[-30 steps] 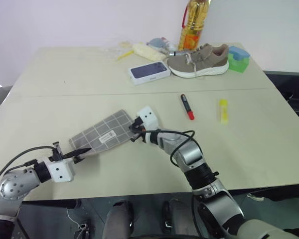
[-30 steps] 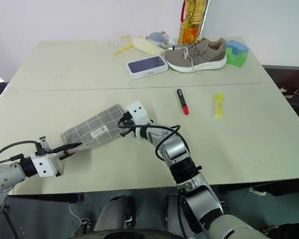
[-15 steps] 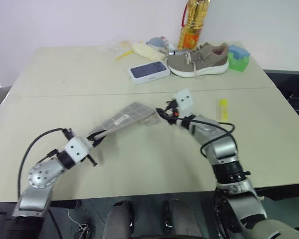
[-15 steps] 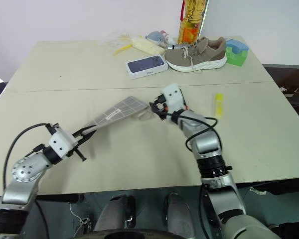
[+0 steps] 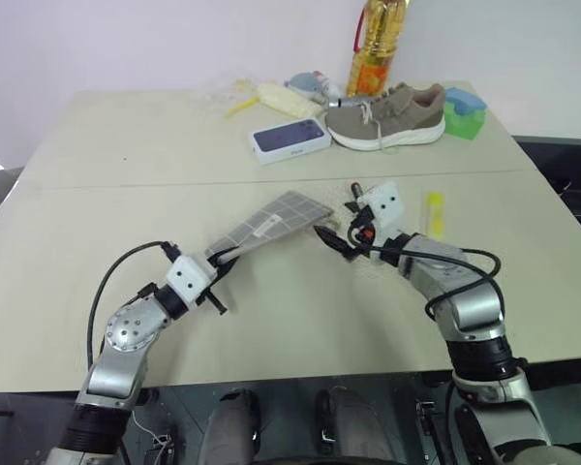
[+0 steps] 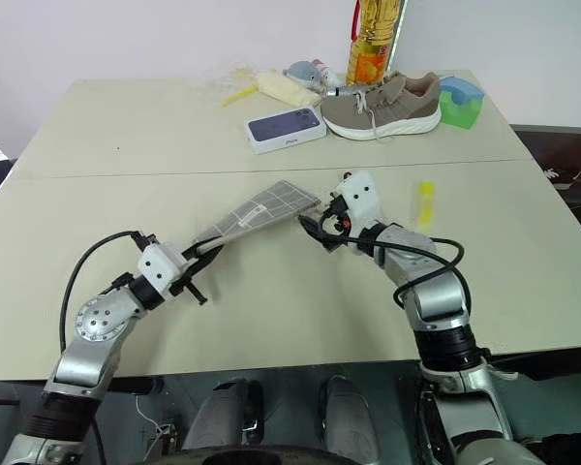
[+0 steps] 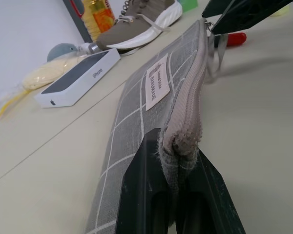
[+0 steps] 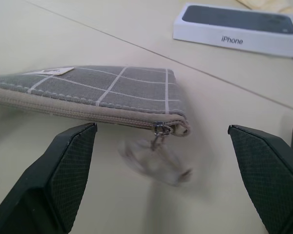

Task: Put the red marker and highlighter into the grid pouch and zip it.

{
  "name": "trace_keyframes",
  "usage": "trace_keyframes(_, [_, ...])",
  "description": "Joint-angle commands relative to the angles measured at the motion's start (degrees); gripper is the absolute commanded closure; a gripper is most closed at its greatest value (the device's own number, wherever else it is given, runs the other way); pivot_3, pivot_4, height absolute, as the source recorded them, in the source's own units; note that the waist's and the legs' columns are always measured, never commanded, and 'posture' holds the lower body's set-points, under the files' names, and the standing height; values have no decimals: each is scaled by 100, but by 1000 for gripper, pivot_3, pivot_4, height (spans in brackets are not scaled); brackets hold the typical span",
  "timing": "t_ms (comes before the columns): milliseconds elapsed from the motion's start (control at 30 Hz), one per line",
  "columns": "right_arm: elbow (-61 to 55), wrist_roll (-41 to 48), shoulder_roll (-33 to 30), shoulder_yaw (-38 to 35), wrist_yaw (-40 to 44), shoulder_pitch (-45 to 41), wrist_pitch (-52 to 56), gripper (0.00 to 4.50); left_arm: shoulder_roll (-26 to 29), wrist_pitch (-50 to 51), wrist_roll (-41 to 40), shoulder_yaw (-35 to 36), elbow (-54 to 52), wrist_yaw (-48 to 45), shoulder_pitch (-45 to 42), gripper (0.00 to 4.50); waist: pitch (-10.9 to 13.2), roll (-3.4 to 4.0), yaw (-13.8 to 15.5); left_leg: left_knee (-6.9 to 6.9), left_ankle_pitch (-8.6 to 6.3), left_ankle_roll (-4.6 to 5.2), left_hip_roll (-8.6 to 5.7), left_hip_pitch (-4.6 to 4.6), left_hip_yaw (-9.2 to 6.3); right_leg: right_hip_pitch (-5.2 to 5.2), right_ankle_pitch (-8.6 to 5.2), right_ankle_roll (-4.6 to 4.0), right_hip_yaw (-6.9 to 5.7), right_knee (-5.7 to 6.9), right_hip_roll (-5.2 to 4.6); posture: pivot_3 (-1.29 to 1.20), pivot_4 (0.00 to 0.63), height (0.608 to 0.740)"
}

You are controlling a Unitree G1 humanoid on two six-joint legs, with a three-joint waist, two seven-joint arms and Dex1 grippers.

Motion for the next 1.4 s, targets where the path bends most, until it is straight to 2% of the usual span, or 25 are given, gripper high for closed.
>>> trace_keyframes(33, [24,160,235,-175,-229,-162,139,37,-42,-95,7,-65,-141,-2,52,4500,0,0,0,0,0,0,0,0,0,0,0,0,0,0,0,0,150,724])
trace_keyframes(133, [71,244,362,-265,-337,-209,309,835,-72,-99,27,-59,-166,25,69,4500,0,0,-1,0,0,0,0,0,0,0,0,0,0,0,0,0,150,724])
trace_keyframes(333, [54,271,371,-206,-339,-235,347,4048,-126,-85,59,-45,-224,68,107,4500,0,0,0,0,0,0,-1,-1,0,0,0,0,0,-1,-1,0,150,724])
trace_keyframes(367, [52,262,366,-197,-344,-240,342,4469,-130,-80,63,-43,-234,71,113,4500,0,0,-1,0,0,0,0,-1,-1,0,0,0,0,-1,0,0,150,724])
trace_keyframes(533, [-42,3,165,135,-241,-283,221,4469,-171,-57,108,-83,-224,100,103,4500,0,0,-2,0,0,0,0,-1,0,0,0,0,0,-1,0,0,150,724])
trace_keyframes(1033, [-1448,-708,-501,2458,1065,-734,-52,4469,-800,327,431,-641,-14,374,-573,4500,1,-2,9,2,0,0,-4,-2,-3,0,0,0,0,-2,-1,0,150,724])
trace_keyframes(1333, [-1538,-825,-497,2526,1295,-780,86,4469,-993,377,474,-634,104,520,-745,4500,1,-4,9,2,0,0,-4,-1,-3,0,0,0,-1,-1,0,0,150,724])
trace_keyframes(1400, [-1585,-791,-597,2357,1346,-698,169,3906,-991,366,519,-586,115,615,-742,4500,1,-4,9,2,0,0,-4,-1,-3,0,0,0,0,-1,-1,0,150,724])
